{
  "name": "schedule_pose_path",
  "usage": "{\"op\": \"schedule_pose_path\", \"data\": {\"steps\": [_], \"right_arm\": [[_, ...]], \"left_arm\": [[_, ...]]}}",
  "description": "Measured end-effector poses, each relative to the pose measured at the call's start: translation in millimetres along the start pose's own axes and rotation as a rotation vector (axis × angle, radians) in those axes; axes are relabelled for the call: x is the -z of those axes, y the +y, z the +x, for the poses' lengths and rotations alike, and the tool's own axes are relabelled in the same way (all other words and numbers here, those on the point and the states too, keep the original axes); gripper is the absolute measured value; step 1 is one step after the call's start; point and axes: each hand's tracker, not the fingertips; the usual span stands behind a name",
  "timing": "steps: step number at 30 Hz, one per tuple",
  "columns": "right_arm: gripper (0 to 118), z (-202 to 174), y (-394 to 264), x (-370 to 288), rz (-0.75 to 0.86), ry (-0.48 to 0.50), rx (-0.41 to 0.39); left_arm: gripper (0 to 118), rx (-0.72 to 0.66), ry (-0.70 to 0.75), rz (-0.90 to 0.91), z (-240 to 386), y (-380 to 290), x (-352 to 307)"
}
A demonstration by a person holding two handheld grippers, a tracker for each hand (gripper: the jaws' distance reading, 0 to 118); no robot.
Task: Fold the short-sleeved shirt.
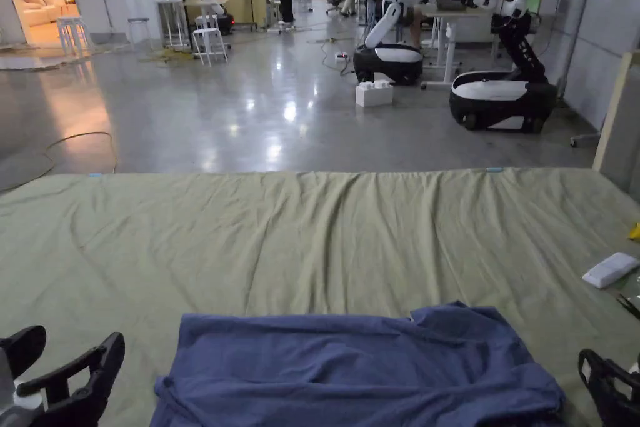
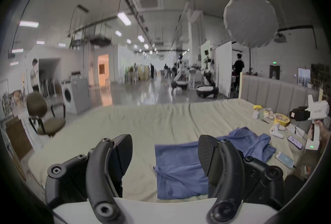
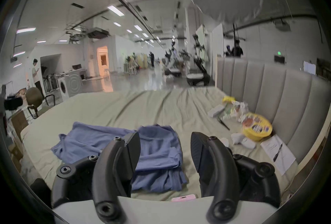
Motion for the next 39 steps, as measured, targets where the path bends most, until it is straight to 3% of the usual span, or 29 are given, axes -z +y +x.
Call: {"op": "schedule_pose_path", "data": {"steps": [3, 5, 6, 8, 10, 13, 15, 19, 24, 25, 26, 27, 28, 30, 34, 39], "right_arm": [[57, -16, 5, -43, 0.066, 0.052, 0.016], [37, -28, 6, -66, 0.128, 0.064, -0.004], [22, -31, 6, -74, 0.132, 0.06, -0.01], [13, -39, 1, -89, 0.135, 0.064, -0.006], [3, -47, -3, -97, 0.126, 0.052, -0.021], [0, -54, -5, -103, 0.116, 0.059, -0.062], [0, -58, -4, -104, 0.139, 0.055, -0.087], [0, -57, -4, -98, 0.119, 0.076, -0.033], [0, -54, -12, -92, 0.09, 0.073, 0.001], [0, -53, -15, -90, 0.078, 0.071, 0.006], [0, -51, -18, -86, 0.059, 0.075, 0.017], [0, -50, -21, -82, 0.039, 0.079, 0.036], [0, -47, -28, -78, -0.003, 0.081, 0.08], [0, -44, -34, -73, -0.019, 0.079, 0.093], [0, -40, -42, -66, -0.067, 0.064, 0.099], [0, -33, -51, -60, -0.12, 0.031, 0.109]], "left_arm": [[75, 0.006, 0.01, 0.065, 11, 10, -38], [65, -0.007, 0.011, 0.133, 16, 8, -60], [49, -0.007, 0.009, 0.164, 17, 5, -67], [11, 0.005, 0.01, 0.163, 22, 4, -81], [6, 0.004, 0.001, 0.162, 31, 0, -91], [0, -0.01, -0.068, 0.118, 33, -4, -96], [0, -0.001, -0.091, 0.106, 39, -6, -98], [0, 0.014, -0.081, 0.081, 43, -7, -91], [1, -0.114, -0.072, -0.088, 24, -27, -55], [9, -0.152, -0.067, -0.142, 19, -32, -43], [26, -0.196, -0.061, -0.19, 11, -43, -25], [53, -0.236, -0.067, -0.231, 4, -53, -10], [64, -0.281, -0.06, -0.289, -4, -67, 11], [65, -0.325, -0.066, -0.391, -14, -97, 50], [65, -0.283, -0.05, -0.592, -18, -153, 127], [65, -0.252, 0.002, -0.65, -19, -186, 184]]}}
